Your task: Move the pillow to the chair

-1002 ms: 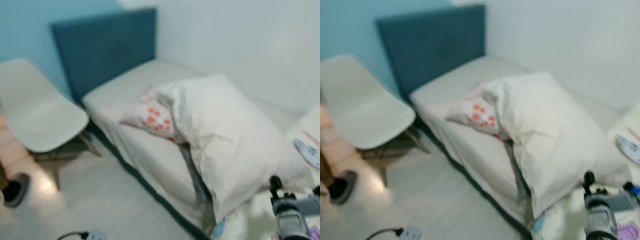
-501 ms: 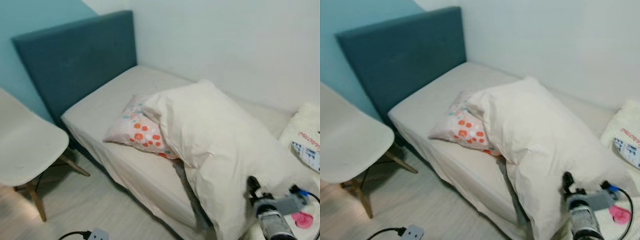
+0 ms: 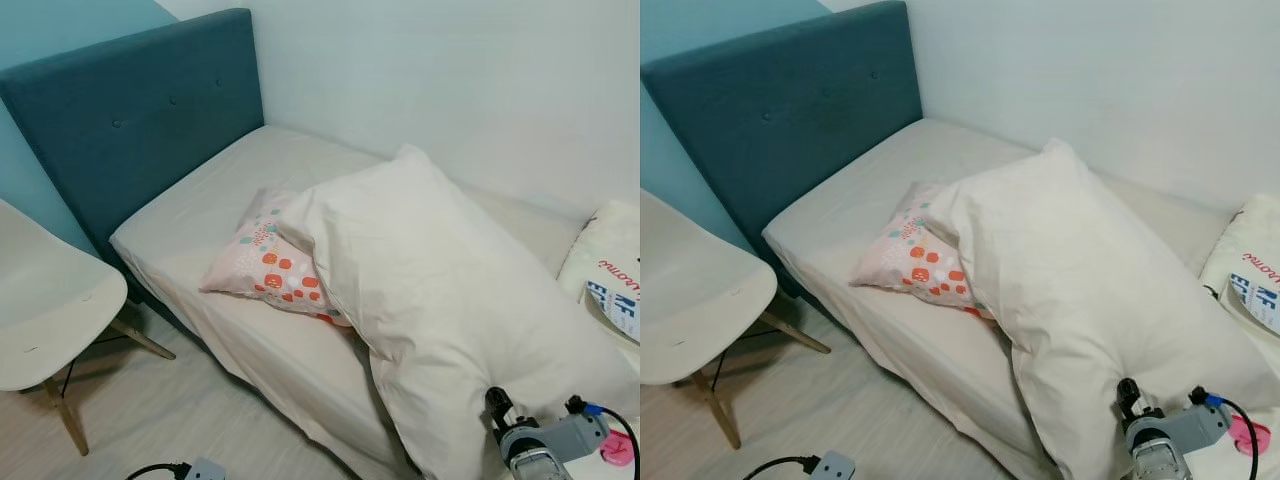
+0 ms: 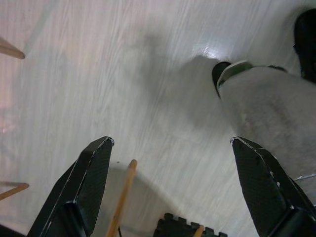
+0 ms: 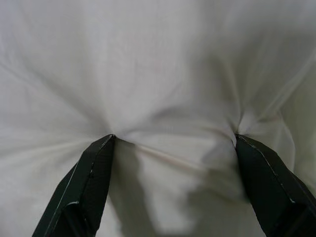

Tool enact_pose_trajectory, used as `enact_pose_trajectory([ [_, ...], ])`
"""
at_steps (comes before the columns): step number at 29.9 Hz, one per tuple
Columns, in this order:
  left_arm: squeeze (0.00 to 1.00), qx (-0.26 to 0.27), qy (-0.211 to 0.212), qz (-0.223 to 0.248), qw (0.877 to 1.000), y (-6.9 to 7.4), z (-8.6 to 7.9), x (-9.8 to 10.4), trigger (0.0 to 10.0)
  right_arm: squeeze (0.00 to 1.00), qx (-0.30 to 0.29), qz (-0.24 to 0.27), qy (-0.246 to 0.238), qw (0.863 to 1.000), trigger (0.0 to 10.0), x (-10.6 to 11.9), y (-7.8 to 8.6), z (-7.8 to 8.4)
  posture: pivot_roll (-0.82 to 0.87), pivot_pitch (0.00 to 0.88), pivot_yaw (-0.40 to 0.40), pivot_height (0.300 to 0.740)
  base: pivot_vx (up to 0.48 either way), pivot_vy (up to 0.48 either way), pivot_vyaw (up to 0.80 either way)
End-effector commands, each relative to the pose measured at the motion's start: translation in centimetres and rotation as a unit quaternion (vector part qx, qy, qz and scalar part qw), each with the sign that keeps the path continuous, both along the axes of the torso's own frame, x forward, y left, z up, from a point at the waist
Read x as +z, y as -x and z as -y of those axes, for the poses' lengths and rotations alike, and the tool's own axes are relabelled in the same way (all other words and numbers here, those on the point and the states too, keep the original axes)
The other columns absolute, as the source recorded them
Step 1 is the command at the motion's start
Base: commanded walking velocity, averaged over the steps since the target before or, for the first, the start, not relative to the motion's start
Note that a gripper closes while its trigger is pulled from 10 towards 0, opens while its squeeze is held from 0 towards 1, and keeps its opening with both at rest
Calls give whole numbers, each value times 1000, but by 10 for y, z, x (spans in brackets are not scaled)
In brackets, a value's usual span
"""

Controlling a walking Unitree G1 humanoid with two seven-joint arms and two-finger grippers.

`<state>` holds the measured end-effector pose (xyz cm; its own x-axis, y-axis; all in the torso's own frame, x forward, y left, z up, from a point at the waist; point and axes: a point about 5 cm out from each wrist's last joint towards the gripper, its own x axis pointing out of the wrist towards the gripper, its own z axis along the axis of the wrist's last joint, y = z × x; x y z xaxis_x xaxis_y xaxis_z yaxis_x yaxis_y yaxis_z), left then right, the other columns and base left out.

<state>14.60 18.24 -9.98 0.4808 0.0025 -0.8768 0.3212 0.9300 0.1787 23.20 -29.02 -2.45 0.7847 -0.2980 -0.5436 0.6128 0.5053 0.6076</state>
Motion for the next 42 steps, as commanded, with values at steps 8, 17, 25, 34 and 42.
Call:
enact_pose_trajectory([
  [8,0,-12,-15,-37,999,20,7,-8,10000,0,30,9,-58,998,10000,-7,-7,-27,65,195,88,720,0,0,0],
  [17,0,3,-34,-46,998,35,-21,-8,10000,0,8,111,-68,991,10000,15,-23,-14,107,232,101,720,0,0,0],
  [25,0,23,-55,-52,997,55,-60,-4,10000,0,21,173,-49,984,0,39,-39,1,121,255,117,720,0,0,0],
  [34,0,25,-51,-40,998,49,-57,-4,10000,0,48,194,-25,980,0,54,-54,0,121,250,119,720,0,0,0],
  [42,0,32,-51,-26,998,39,-51,-3,10000,0,109,227,33,967,0,77,-72,-2,99,233,111,720,0,0,0],
])
